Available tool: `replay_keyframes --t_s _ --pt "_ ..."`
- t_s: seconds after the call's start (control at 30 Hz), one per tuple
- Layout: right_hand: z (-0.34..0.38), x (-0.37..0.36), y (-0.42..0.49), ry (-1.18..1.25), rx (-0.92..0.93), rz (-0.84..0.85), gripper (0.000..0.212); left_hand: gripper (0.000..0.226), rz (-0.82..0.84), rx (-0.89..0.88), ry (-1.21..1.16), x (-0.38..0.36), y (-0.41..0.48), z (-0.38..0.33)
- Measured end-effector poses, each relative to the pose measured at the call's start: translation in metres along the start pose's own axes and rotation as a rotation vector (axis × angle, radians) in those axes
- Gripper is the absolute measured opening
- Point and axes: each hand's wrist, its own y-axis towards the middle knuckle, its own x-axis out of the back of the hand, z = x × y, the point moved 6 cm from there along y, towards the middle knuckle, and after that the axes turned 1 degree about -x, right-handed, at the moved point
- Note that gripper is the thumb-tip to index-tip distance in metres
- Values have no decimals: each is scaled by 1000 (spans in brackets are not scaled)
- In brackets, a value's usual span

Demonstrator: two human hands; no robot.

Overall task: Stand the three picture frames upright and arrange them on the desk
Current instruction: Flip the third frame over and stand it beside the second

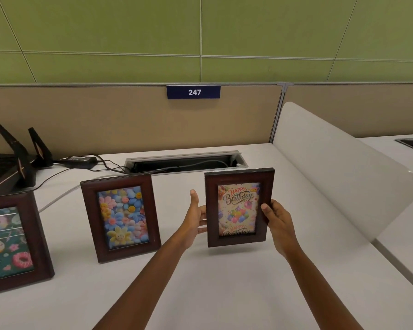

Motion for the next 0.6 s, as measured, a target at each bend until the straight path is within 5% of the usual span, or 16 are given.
replay_keyframes --t_s 0.6 --pt "-27 -23 25 -24 -124 33 16 62 -22 -84 -164 2 35 -8"
